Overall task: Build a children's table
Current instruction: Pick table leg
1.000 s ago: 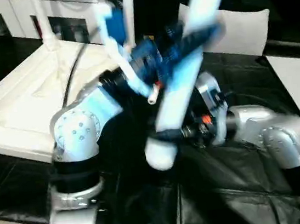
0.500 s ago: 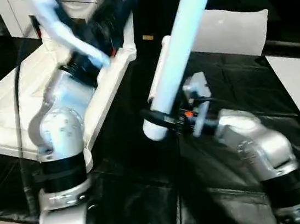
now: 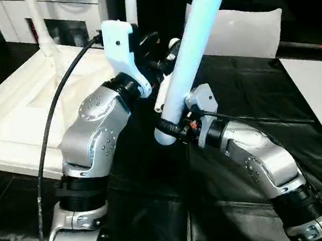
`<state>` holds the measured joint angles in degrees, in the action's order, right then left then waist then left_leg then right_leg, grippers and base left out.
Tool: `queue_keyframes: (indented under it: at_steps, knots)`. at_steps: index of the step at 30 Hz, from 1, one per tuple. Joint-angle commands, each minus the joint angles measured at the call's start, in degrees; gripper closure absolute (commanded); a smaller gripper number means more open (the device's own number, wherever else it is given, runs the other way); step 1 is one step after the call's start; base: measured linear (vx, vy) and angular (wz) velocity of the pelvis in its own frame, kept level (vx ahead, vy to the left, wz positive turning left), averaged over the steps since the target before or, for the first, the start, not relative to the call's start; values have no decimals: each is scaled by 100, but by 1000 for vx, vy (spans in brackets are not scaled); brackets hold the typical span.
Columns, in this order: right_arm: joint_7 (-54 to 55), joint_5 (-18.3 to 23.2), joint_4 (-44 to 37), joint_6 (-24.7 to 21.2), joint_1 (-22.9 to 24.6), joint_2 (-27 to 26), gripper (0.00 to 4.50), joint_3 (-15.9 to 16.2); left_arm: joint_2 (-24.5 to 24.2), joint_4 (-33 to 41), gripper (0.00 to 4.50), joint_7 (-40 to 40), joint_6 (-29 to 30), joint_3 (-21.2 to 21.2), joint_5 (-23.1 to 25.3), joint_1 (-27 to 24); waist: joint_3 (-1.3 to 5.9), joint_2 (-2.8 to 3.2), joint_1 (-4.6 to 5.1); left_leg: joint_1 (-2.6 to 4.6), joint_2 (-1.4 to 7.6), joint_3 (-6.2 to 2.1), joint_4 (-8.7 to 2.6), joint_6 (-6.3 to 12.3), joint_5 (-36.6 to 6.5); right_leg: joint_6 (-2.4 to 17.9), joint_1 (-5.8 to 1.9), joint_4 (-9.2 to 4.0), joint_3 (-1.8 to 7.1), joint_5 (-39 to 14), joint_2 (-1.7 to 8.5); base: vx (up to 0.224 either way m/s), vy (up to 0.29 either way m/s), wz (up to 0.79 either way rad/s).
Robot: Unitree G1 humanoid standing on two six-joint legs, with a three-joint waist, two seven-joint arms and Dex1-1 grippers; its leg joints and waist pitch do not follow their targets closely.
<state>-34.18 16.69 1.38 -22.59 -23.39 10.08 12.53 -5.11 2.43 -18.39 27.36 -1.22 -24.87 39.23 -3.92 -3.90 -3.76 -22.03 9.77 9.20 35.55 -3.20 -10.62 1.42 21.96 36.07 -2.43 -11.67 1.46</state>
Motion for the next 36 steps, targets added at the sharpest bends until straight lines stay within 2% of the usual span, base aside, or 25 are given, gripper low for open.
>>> queue_keyframes:
  at_steps: [1, 3, 4, 5, 6, 7, 10, 11, 13, 15, 17, 18, 19, 22, 26, 28, 29, 32, 36]
  knots:
    - [-81, 240, -138, -309, -109, 78, 257, -196, -82, -91, 50, -142, -91, 155, -90, 6, 376, 83, 11, 115, 358, -130, -478, -141, -1035, 826, -234, -478, 324, -1095, 639, 0, 0, 0]
    - [-268, 496, -273, -678, -169, 232, 258, -329, -233, -121, 43, -521, -100, 415, -411, -77, 381, 89, 18, 116, 357, -133, -478, -135, -1032, 834, -240, -465, 322, -1078, 637, 0, 0, 0]
    - [-268, 496, -273, -678, -169, 232, 258, -329, -233, -121, 43, -521, -100, 415, -411, -77, 376, 88, 21, 116, 354, -132, -479, -134, -1019, 846, -244, -468, 321, -1077, 643, 0, 0, 0]
    - [-333, 609, -309, -851, -209, 298, 259, -400, -286, -92, 20, -752, -55, 526, -615, -127, 377, 91, 21, 119, 363, -130, -476, -151, -986, 861, -239, -456, 321, -1023, 636, 0, 0, 0]
    - [-447, 743, -333, -1034, -271, 397, 259, -471, -357, 28, 20, -1128, 55, 585, -910, -204, 379, 89, 18, 123, 356, -118, -471, -152, -965, 895, -236, -455, 322, -1001, 643, 0, 0, 0]
    - [-581, 835, -342, -1181, -332, 507, 259, -512, -432, 195, 8, -1514, 261, 557, -1213, -275, 385, 82, 6, 126, 360, -118, -470, -146, -899, 947, -243, -435, 320, -938, 648, 0, 0, 0]
    - [-816, 802, -348, -1251, -370, 701, 259, -421, -487, 377, 0, -1868, 534, 382, -1484, -329, 380, 87, -3, 132, 363, -101, -461, -145, -876, 1010, -228, -423, 317, -884, 641, 0, 0, 0]
    - [-831, 798, -351, -1258, -373, 715, 259, -412, -491, 388, 0, -1889, 562, 362, -1502, -330, 374, 85, -10, 133, 366, -94, -465, -139, -910, 1021, -226, -437, 320, -960, 647, 0, 0, 0]
    - [-1049, 761, -444, -1345, -391, 886, 259, -233, -461, 351, 0, -2045, 795, -6, -1465, -291, 364, 90, -31, 132, 375, -100, -474, -153, -962, 970, -231, -450, 323, -1119, 647, 0, 0, 0]
    - [-1105, 775, -497, -1419, -407, 934, 259, -152, -455, 253, 0, -2120, 735, -168, -1312, -271, 360, 107, -50, 136, 376, -102, -479, -155, -1002, 893, -227, -469, 333, -1235, 653, 0, 0, 0]
    - [-1119, 801, -531, -1464, -414, 941, 259, -127, -454, 181, 0, -2172, 625, -264, -1184, -268, 357, 81, -40, 135, 370, -103, -483, -167, -1091, 817, -225, -500, 339, -1436, 655, 0, 0, 0]
    - [-1123, 816, -548, -1495, -425, 936, 259, -110, -449, 129, 0, -2205, 566, -299, -1128, -265, 362, 93, -40, 128, 369, -107, -484, -176, -1075, 801, -229, -508, 338, -1469, 656, 0, 0, 0]
    - [-1132, 835, -581, -1545, -446, 924, 259, -82, -355, 33, 28, -2246, 575, -230, -1234, -248, 363, 90, -31, 127, 366, -107, -481, -188, -1080, 812, -232, -504, 334, -1462, 650, 0, 0, 0]
    - [-1156, 826, -585, -1570, -459, 905, 259, -80, -248, -49, 38, -2211, 643, -68, -1423, -196, 370, 86, -17, 119, 364, -112, -474, -195, -1044, 870, -237, -493, 328, -1371, 655, 0, 0, 0]
    - [-1171, 849, -553, -1571, -463, 884, 259, -93, -104, -78, 82, -2069, 581, 204, -1648, -150, 375, 79, -13, 110, 365, -108, -461, -149, -959, 956, -247, -478, 323, -1222, 660, 0, 0, 0]
    - [-1179, 845, -527, -1570, -472, 878, 259, -96, -112, -82, 97, -2090, 597, 243, -1723, -154, 372, 62, -11, 111, 366, -106, -463, -111, -913, 964, -244, -470, 324, -1184, 654, 0, 0, 0]
    - [-1189, 859, -520, -1580, -474, 877, 259, -107, -128, -64, 119, -2103, 581, 231, -1709, -170, 373, 64, -12, 112, 363, -102, -459, -106, -915, 960, -243, -476, 326, -1195, 653, 0, 0, 0]
    - [-1208, 873, -514, -1612, -486, 864, 259, -127, -141, -38, 131, -2139, 601, 213, -1657, -213, 369, 71, -12, 122, 375, -105, -466, -106, -912, 937, -236, -476, 326, -1219, 653, 0, 0, 0]
    - [-1228, 857, -455, -1610, -528, 861, 259, -131, -133, -5, 165, -2111, 666, 211, -1642, -266, 363, 50, -13, 116, 365, -96, -461, -110, -965, 892, -239, -498, 332, -1414, 668, 0, 0, 0]
